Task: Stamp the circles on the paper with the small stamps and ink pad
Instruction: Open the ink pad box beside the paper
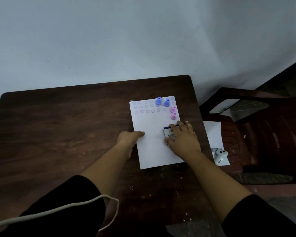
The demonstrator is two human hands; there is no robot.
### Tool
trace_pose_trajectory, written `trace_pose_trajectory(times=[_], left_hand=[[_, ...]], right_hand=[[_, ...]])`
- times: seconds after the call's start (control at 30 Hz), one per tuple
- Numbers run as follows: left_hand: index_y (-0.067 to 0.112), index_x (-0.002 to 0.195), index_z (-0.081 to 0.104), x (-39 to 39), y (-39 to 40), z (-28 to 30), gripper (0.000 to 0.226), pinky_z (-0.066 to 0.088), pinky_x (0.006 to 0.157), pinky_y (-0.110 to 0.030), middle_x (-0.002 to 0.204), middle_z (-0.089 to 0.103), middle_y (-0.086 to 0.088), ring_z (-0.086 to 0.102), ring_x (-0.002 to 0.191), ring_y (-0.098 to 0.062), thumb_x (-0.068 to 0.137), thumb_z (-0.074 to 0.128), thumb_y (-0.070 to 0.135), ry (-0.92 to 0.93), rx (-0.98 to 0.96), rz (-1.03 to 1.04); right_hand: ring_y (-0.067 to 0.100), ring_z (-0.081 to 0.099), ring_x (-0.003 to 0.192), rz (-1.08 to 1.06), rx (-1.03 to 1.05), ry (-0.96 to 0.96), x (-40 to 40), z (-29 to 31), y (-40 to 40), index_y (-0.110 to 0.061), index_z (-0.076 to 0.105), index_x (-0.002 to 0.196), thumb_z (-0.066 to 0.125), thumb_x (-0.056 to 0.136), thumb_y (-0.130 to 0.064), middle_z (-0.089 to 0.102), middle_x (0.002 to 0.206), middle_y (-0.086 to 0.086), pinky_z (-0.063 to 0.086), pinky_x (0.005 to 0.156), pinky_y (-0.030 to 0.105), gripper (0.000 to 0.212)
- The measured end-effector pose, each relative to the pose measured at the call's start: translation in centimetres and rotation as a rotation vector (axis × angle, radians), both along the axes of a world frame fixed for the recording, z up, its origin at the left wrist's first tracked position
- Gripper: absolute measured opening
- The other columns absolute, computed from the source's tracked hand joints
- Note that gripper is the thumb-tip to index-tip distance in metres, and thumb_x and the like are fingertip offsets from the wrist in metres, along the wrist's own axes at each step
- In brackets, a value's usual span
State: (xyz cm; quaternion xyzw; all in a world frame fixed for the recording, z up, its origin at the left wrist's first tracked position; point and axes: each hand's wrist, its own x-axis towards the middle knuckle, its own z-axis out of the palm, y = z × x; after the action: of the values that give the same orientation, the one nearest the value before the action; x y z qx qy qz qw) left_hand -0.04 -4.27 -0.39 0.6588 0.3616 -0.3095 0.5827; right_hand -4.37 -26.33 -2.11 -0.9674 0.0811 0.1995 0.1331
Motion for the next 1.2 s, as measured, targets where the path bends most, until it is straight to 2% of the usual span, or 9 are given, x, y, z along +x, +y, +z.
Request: trace_pose_trajectory(times=[0.07, 0.27, 0.37, 0.43, 0.6, 0.73, 0.87, 0.97, 1.2], left_hand=[[0.012, 0.083, 0.066, -0.1, 0.3, -0.1, 0.015, 0.04, 0.057, -0.027, 0.085, 0.066, 0.002, 0.059, 0.074, -0.012, 0.086, 0.08, 0.013, -0.007, 0.021, 0.001], [0.013, 0.078, 0.07, -0.1, 1.6, -1.0, 0.012, 0.043, 0.058, -0.027, 0.084, 0.07, -0.007, 0.06, 0.07, -0.02, 0.087, 0.077, 0.016, -0.086, 0.196, -0.151], [0.015, 0.079, 0.071, -0.1, 2.0, -1.4, 0.011, 0.058, 0.071, -0.035, 0.087, 0.075, -0.008, 0.07, 0.079, -0.026, 0.086, 0.079, 0.016, -0.114, 0.232, -0.177], [0.016, 0.08, 0.071, -0.1, 2.3, -1.5, 0.012, 0.063, 0.079, -0.041, 0.089, 0.076, -0.01, 0.072, 0.082, -0.029, 0.086, 0.08, 0.015, -0.111, 0.226, -0.172], [0.012, 0.086, 0.071, -0.6, 4.1, -1.5, 0.009, 0.059, 0.071, -0.035, 0.092, 0.076, -0.008, 0.073, 0.085, -0.024, 0.089, 0.079, 0.011, -0.118, 0.179, -0.145], [0.01, 0.091, 0.072, -1.6, 6.9, -1.2, 0.008, 0.058, 0.071, -0.034, 0.092, 0.075, -0.01, 0.07, 0.081, -0.022, 0.089, 0.079, 0.009, -0.122, 0.165, -0.114], [0.005, 0.098, 0.072, -2.8, 10.3, -1.2, 0.012, 0.057, 0.07, -0.034, 0.09, 0.075, -0.013, 0.069, 0.076, -0.022, 0.089, 0.08, 0.008, -0.108, 0.183, -0.081], [0.005, 0.099, 0.073, -3.7, 13.2, -1.4, 0.013, 0.058, 0.071, -0.035, 0.09, 0.076, -0.014, 0.069, 0.076, -0.022, 0.088, 0.081, 0.009, -0.106, 0.194, -0.072], [0.011, 0.093, 0.074, -6.2, 21.1, -1.7, 0.008, 0.058, 0.069, -0.034, 0.084, 0.077, -0.01, 0.07, 0.073, -0.02, 0.089, 0.08, 0.011, -0.09, 0.242, -0.043]], right_hand=[[0.033, 0.011, 0.159, 0.004, -0.002, 0.0, 0.0, 0.0, 0.0, -0.032, 0.035, 0.157, 0.053, 0.095, -0.062, 0.027, 0.169, 0.003, 0.027, 0.12, 0.062, 0.071], [0.033, 0.012, 0.159, 0.008, -0.007, 0.005, 0.2, 0.3, -0.1, -0.032, 0.036, 0.157, 0.053, 0.094, -0.064, 0.027, 0.17, 0.003, 0.03, 0.12, 0.061, 0.072], [0.032, 0.011, 0.159, 0.004, -0.005, 0.008, 0.1, 0.4, -0.1, -0.033, 0.035, 0.157, 0.053, 0.093, -0.066, 0.026, 0.17, 0.003, 0.03, 0.119, 0.061, 0.074], [0.032, 0.01, 0.159, 0.012, -0.007, 0.017, 0.0, 0.5, 0.0, -0.033, 0.033, 0.157, 0.054, 0.091, -0.068, 0.025, 0.171, 0.002, 0.03, 0.119, 0.06, 0.077], [0.03, 0.009, 0.16, 0.048, 0.017, 0.038, -0.6, 1.0, 0.5, -0.033, 0.032, 0.158, 0.061, 0.089, -0.067, 0.024, 0.171, 0.0, 0.031, 0.119, 0.058, 0.082], [0.026, 0.005, 0.16, 0.09, 0.079, 0.066, -1.2, 1.0, 1.9, -0.035, 0.033, 0.158, 0.068, 0.087, -0.061, 0.023, 0.171, -0.003, 0.026, 0.122, 0.056, 0.083], [0.024, 0.003, 0.16, 0.171, 0.109, 0.078, -1.8, 0.8, 4.1, -0.036, 0.031, 0.159, 0.069, 0.088, -0.059, 0.021, 0.172, -0.004, 0.019, 0.126, 0.048, 0.083], [0.021, 0.003, 0.16, 0.199, 0.124, 0.096, -2.2, 0.9, 6.3, -0.04, 0.03, 0.158, 0.074, 0.088, -0.05, 0.02, 0.172, -0.008, 0.023, 0.124, 0.051, 0.083], [0.02, 0.001, 0.16, 0.332, 0.149, 0.107, -3.2, 1.8, 12.9, -0.039, 0.031, 0.159, 0.075, 0.09, -0.026, 0.016, 0.173, -0.009, 0.028, 0.123, 0.046, 0.083]])
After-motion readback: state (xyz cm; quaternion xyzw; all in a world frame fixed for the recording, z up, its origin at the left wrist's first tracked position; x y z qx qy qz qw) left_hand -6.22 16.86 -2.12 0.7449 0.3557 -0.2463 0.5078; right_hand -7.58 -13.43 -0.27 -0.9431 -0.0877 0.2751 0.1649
